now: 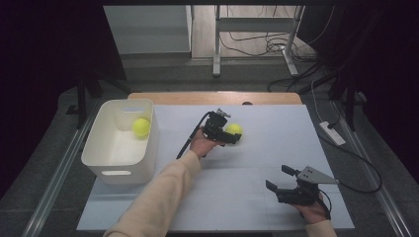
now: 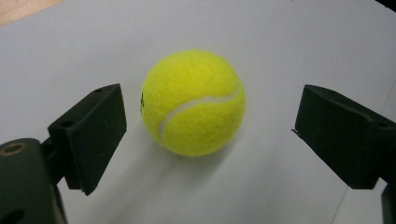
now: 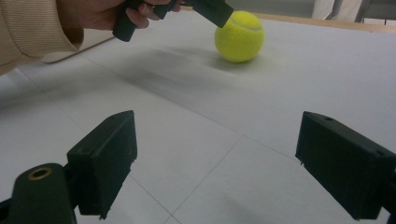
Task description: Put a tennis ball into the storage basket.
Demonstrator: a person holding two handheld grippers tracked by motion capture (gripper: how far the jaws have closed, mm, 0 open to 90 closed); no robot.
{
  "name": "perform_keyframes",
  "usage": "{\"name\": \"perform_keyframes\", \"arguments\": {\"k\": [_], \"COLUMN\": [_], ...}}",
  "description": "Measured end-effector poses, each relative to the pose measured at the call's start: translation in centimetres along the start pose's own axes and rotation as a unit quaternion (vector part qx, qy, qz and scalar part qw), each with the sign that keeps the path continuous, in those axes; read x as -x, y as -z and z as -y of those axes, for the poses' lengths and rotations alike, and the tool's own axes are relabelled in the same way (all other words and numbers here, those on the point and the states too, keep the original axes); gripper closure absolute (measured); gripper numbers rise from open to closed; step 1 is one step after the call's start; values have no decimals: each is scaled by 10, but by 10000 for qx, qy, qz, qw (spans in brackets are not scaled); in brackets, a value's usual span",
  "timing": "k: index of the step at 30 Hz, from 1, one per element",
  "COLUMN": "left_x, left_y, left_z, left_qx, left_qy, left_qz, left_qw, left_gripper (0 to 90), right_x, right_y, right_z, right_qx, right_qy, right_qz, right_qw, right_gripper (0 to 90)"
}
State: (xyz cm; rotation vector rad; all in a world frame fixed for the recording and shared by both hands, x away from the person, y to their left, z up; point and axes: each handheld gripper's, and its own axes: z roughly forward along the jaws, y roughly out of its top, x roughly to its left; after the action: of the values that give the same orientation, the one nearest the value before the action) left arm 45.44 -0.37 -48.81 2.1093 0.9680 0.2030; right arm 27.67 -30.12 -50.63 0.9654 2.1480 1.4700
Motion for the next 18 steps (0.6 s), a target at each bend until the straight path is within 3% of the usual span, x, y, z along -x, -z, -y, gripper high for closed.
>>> {"name": "perform_keyframes", "arguments": {"k": [18], "left_x": [0], "left_y": [-24], "left_z": [-5], "left_qx": [-116], "left_qy": [16], "left_qz": [-104], "left_qw": [9999], "left_gripper": [98], "right_x": [0], "right_y": [1], "right_z": [1], "right_qx": [-11], "right_qy": [0], "right_qz": [31], "right_qw": [10000], "right_gripper": [125]}}
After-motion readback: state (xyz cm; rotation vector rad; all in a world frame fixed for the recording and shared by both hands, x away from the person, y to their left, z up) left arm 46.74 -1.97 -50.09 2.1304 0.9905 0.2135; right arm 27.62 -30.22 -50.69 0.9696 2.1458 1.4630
